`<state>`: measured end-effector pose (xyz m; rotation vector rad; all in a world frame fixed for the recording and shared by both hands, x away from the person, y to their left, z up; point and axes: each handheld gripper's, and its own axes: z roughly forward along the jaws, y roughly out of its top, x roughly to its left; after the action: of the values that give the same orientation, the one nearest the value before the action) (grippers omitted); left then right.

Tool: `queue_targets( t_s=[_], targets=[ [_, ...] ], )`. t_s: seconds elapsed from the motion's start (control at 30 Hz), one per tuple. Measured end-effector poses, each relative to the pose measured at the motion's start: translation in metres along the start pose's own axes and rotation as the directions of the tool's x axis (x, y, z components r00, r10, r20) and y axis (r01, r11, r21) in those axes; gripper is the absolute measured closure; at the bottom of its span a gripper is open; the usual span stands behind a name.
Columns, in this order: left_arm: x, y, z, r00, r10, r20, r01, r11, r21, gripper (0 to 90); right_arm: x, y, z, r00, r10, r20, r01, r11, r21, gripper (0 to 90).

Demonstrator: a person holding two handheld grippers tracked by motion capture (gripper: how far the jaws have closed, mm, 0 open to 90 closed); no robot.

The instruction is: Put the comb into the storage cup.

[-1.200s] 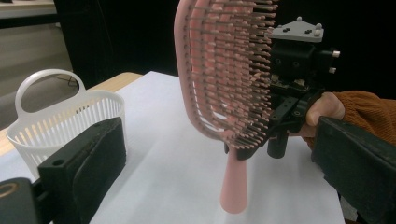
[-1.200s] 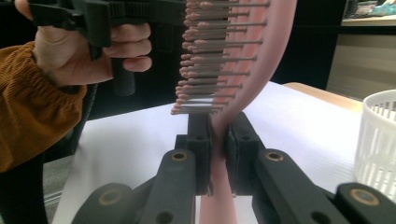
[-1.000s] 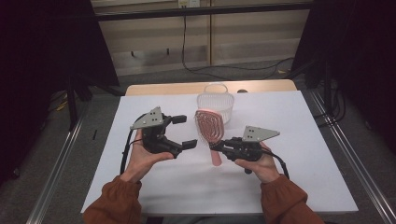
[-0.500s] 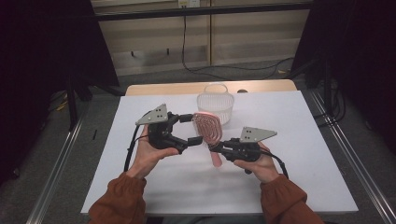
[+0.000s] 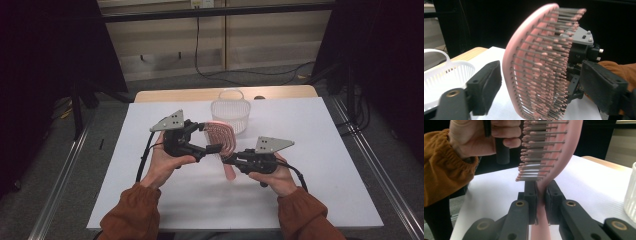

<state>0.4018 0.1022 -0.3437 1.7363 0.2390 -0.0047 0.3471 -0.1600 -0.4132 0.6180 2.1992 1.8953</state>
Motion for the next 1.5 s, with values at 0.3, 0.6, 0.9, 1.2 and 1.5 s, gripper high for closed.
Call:
queue_targets(
  t_s=[0.3, 0.6, 0.9, 1.2, 1.5],
  targets=[
    [-0.002, -0.0023, 0.0038, 0.9988, -0.001, 0.049, 0.0, 1.0, 0.007, 29.3, 0.0032, -0.0006, 0.0044, 0.9991, -0.003, -0.042, 0.003, 1.0, 0.004, 82.0],
    [-0.0023, -0.0025, 0.0057, 0.9972, -0.002, 0.075, 0.003, 1.0, -0.007, 43.7, 0.004, -0.0011, 0.0055, 0.9971, 0.013, -0.075, -0.014, 1.0, -0.009, 82.0],
    [-0.0034, -0.002, 0.0053, 0.995, -0.018, 0.099, 0.019, 0.9997, -0.013, 49.2, 0.0037, -0.0012, 0.0051, 0.9967, 0.016, -0.08, -0.016, 1.0, -0.008, 81.9],
    [-0.0046, -0.0014, 0.005, 0.9945, -0.019, 0.103, 0.021, 0.9997, -0.013, 55.8, 0.002, -0.0015, 0.0044, 0.9969, 0.02, -0.076, -0.02, 1.0, -0.01, 80.8],
    [-0.0056, -0.0009, 0.005, 0.9953, -0.015, 0.095, 0.018, 0.9994, -0.03, 62.7, 0.003, -0.0005, 0.0056, 0.9976, 0.021, -0.066, -0.021, 1.0, 0.001, 75.8]
  ],
)
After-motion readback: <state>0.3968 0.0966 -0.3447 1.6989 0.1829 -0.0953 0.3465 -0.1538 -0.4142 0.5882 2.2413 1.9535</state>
